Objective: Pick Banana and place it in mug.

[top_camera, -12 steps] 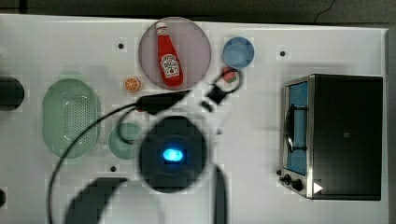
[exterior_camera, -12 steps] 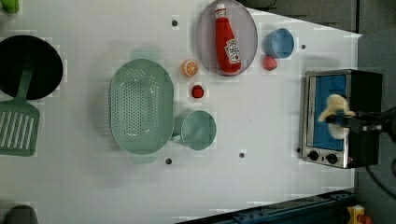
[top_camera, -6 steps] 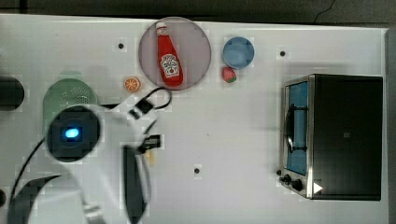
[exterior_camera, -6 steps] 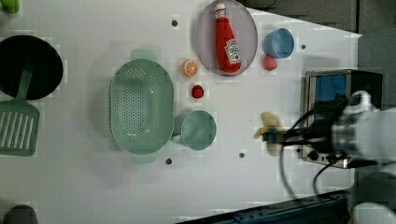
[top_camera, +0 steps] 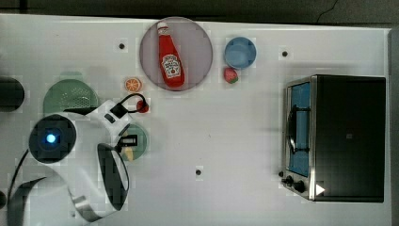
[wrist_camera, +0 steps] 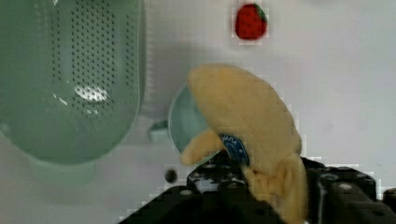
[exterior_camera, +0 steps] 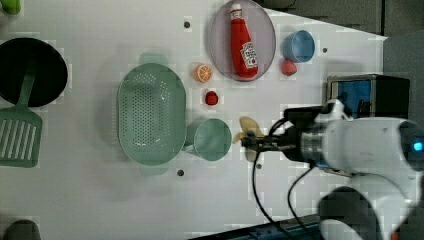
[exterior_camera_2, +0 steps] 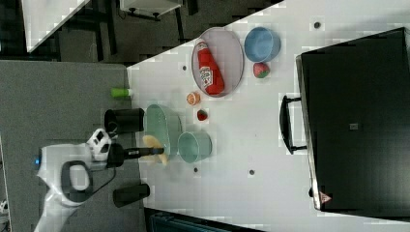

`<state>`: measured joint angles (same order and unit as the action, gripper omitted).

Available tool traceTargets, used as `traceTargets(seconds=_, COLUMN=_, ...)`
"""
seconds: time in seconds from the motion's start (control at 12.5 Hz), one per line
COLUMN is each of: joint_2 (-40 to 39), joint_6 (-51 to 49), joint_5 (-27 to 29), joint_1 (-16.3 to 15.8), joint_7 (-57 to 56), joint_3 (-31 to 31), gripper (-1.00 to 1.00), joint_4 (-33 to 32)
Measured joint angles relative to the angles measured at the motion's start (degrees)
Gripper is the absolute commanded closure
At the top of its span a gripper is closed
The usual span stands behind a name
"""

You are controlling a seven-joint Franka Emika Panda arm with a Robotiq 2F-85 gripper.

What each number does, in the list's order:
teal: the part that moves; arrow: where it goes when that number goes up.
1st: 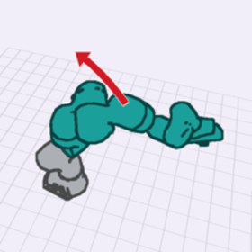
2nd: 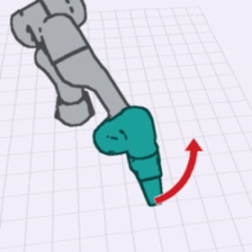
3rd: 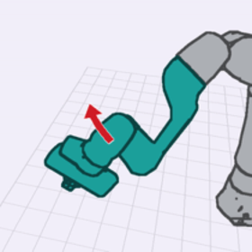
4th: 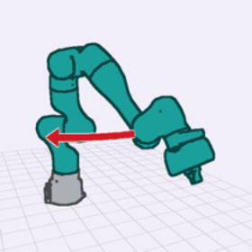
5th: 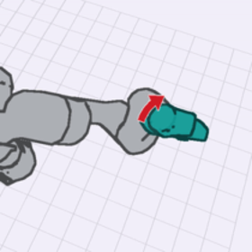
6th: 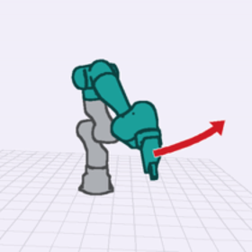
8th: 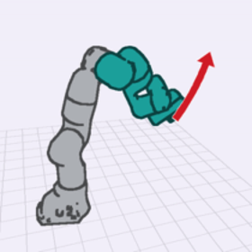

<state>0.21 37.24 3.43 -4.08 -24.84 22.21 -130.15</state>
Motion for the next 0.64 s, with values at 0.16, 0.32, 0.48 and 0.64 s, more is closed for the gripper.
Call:
traceTargets(seconds=0.16, joint_2=-1.8, joint_6=5.0, joint_5=0.5, joint_1=0.6, joint_7=0.7, joint_3=0.4, gripper=0.37, joint_4=-3.6)
traceTargets(seconds=0.32, joint_2=-4.5, joint_6=11.1, joint_5=0.1, joint_1=1.2, joint_7=0.7, joint_3=0.2, gripper=0.37, joint_4=-5.3)
traceTargets(seconds=0.48, joint_2=-8.4, joint_6=13.0, joint_5=-1.4, joint_1=2.0, joint_7=1.8, joint_3=0.5, gripper=0.29, joint_4=-4.9)
traceTargets(seconds=0.64, joint_2=-11.2, joint_6=13.7, joint_5=-0.9, joint_1=2.2, joint_7=1.9, joint_3=1.0, gripper=-0.13, joint_4=-4.7)
